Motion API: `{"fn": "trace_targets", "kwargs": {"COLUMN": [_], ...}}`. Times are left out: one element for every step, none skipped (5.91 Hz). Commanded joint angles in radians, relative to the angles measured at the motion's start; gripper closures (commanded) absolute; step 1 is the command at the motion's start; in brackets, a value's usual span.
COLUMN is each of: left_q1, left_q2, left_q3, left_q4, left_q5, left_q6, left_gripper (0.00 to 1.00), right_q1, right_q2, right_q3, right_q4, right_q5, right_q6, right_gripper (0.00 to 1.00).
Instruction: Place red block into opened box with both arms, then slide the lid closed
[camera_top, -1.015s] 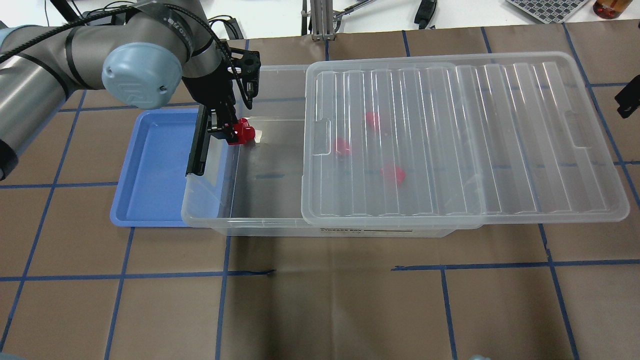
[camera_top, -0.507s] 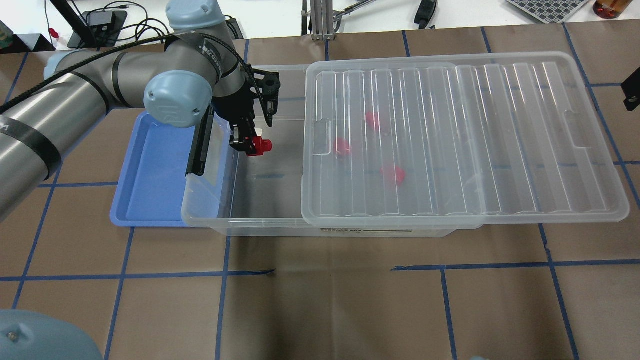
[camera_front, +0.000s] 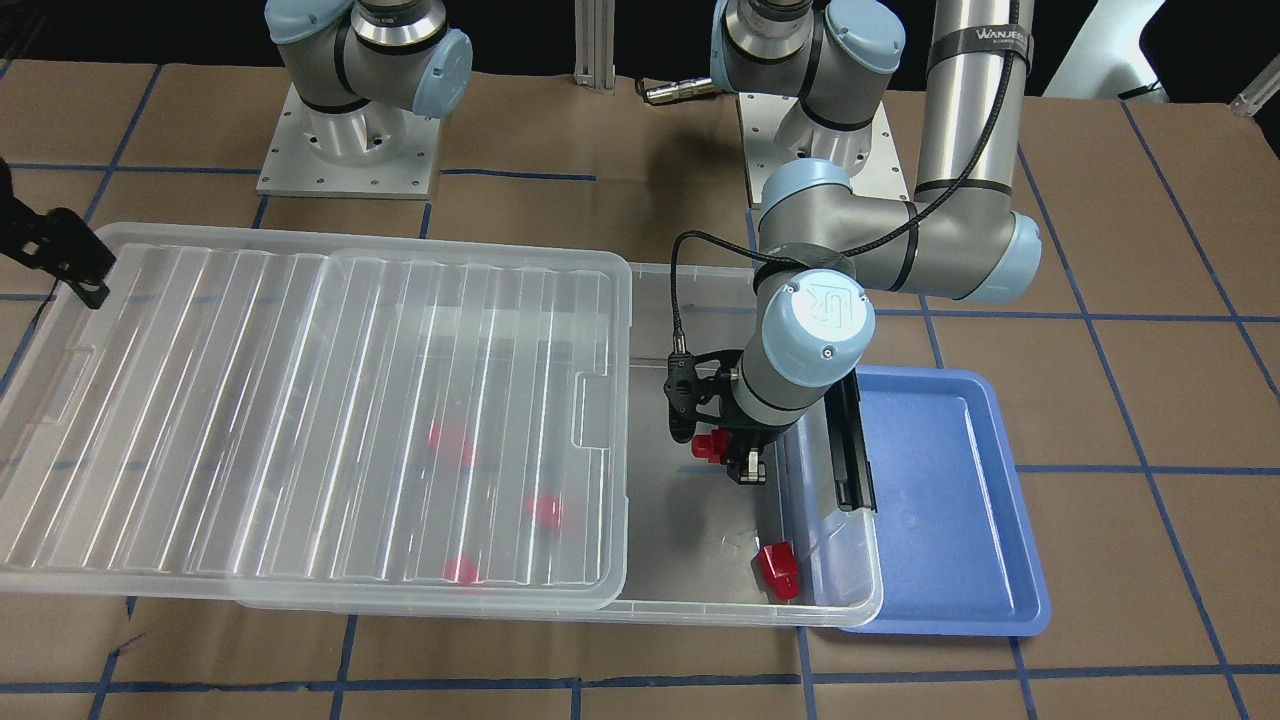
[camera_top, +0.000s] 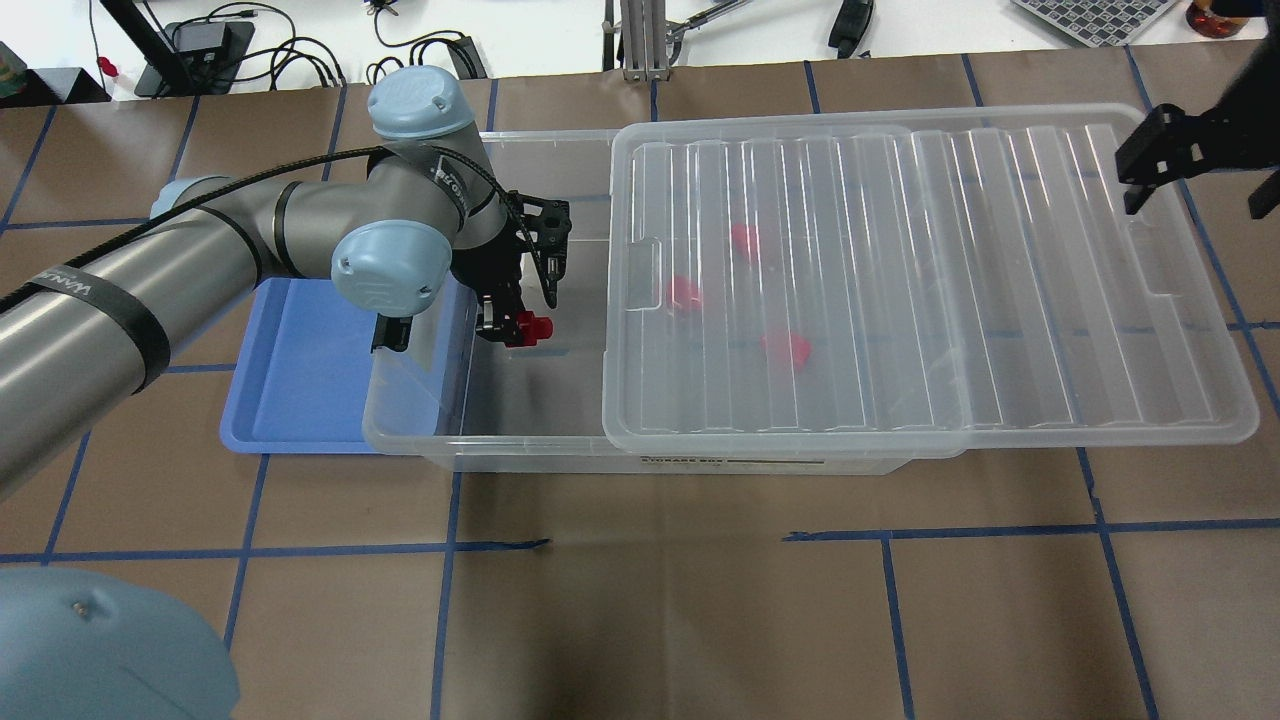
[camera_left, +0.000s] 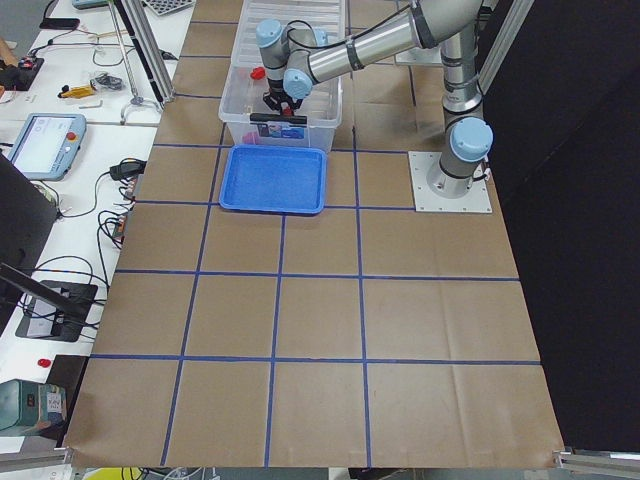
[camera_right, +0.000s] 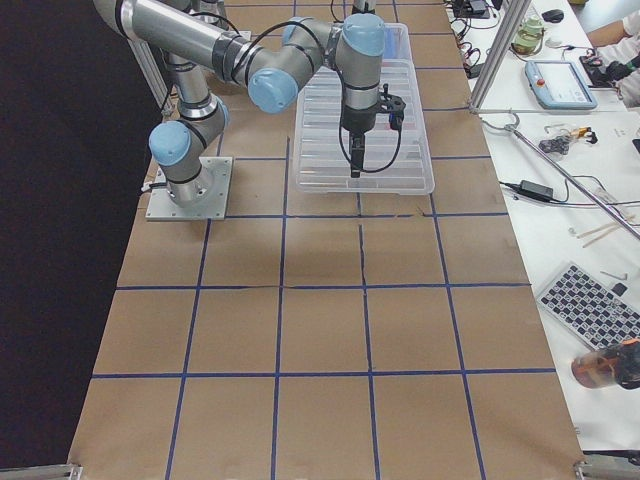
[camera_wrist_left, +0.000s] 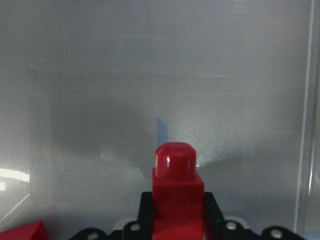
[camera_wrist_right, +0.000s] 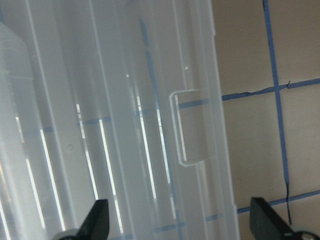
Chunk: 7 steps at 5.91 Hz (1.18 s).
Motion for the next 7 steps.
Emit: {"fn": "trace_targets", "kwargs": {"left_q1": [-0.002,-0.002,0.001,0.001,0.0,0.001,-0.002], "left_q2": [-0.038,-0.045,-0.047,-0.048,-0.048,-0.039,0.0], "left_q3": [-0.006,-0.005,0.0,0.004,0.017,0.026,0.041], "left_q4": [0.05,0.052,0.051,0.051,0.051,0.043,0.022], "left_q5": [-0.001,-0.001,-0.006,-0.004,0.0,0.0,0.002], "left_q6": [0.0,-0.001,0.005,-0.001,-0.004,-0.009,-0.036], "left_gripper": [0.84,0.64,0.14,0.13,0.09,0.05,0.05], "right_q1": [0.18,0.243,0.251,0.274,0.293,0.294,0.294], "right_q2": [0.004,0.013,0.019,0.021,0.024,0.027,0.027], "right_q3": [-0.022,-0.068,-0.08,-0.08,-0.082,-0.083,-0.083], "right_q4": [0.048,0.102,0.128,0.134,0.133,0.133,0.133], "right_q5": [0.002,0.04,0.054,0.054,0.054,0.056,0.057], "right_q6": [0.262,0.369,0.389,0.396,0.395,0.384,0.378], "right_gripper": [0.0,0.0,0.0,0.0,0.0,0.0,0.0]}}
